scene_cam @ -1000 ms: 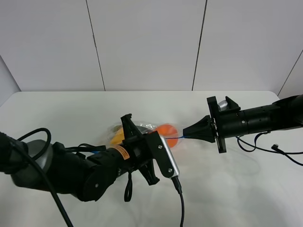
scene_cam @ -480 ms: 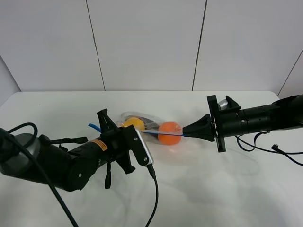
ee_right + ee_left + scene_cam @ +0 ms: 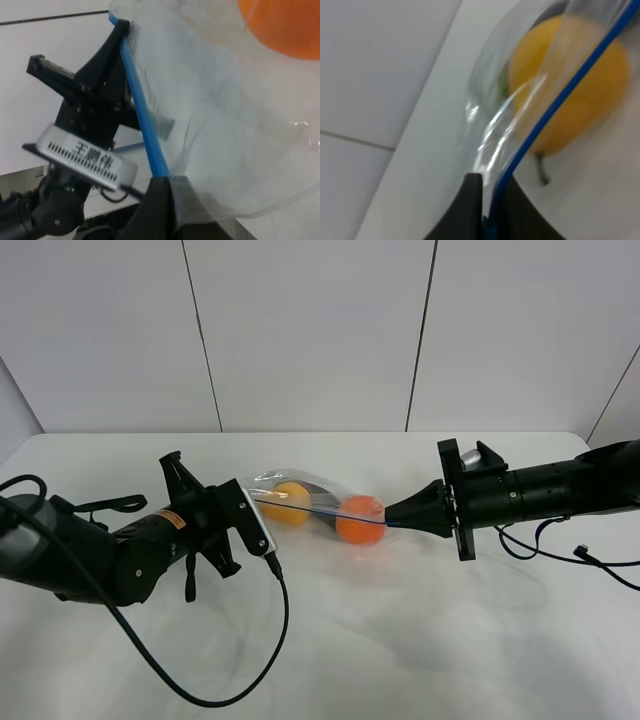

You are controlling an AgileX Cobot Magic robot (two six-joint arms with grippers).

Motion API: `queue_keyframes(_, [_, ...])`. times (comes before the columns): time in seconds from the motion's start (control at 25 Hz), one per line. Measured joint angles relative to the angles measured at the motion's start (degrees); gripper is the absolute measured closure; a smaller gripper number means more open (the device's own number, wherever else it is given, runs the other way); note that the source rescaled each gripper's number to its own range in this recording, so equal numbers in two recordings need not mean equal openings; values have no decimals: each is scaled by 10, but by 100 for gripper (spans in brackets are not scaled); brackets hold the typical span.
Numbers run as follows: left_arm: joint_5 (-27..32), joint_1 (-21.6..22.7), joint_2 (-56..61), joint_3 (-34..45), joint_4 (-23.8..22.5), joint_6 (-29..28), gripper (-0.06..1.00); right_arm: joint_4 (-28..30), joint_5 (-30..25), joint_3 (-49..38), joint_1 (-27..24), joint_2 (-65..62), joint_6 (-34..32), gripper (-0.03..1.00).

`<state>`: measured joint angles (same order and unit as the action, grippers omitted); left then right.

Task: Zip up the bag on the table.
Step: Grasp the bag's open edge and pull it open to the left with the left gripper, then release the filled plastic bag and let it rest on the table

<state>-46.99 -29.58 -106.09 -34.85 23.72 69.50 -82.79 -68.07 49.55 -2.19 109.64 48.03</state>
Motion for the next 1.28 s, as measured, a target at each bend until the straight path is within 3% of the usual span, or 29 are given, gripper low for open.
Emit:
queue_keyframes(0.28, [3, 63, 0, 1, -14, 0, 94, 1, -4, 2, 0, 0, 0, 97])
queue_keyframes(0.6, [4, 78, 0, 1, -45, 0, 94, -11, -4, 3, 2, 0, 0, 97])
queue_keyframes(0.72, [4, 82, 0, 1, -57, -16, 89, -2, -5, 3, 2, 0, 0, 97])
queue_keyframes(0.8, [2, 91, 0, 1, -44, -45, 68, 11, -6, 3, 0, 0, 0, 97])
queue_keyframes(0.84, [1, 94, 0, 1, -35, -76, 40, 13, -6, 3, 0, 0, 0, 97])
queue_keyframes(0.88, [0, 96, 0, 1, -31, -88, 25, 15, -6, 3, 0, 0, 0, 97])
queue_keyframes(0.96, [0, 104, 0, 1, -22, -107, 8, 15, -7, 3, 0, 0, 0, 97])
queue_keyframes(1.12, [0, 145, 0, 1, 4, -169, -2, 15, -7, 3, 0, 0, 0, 97])
queue_keyframes(1.28, [22, 206, 0, -4, 7, -303, 0, 15, -7, 3, 0, 0, -1, 97])
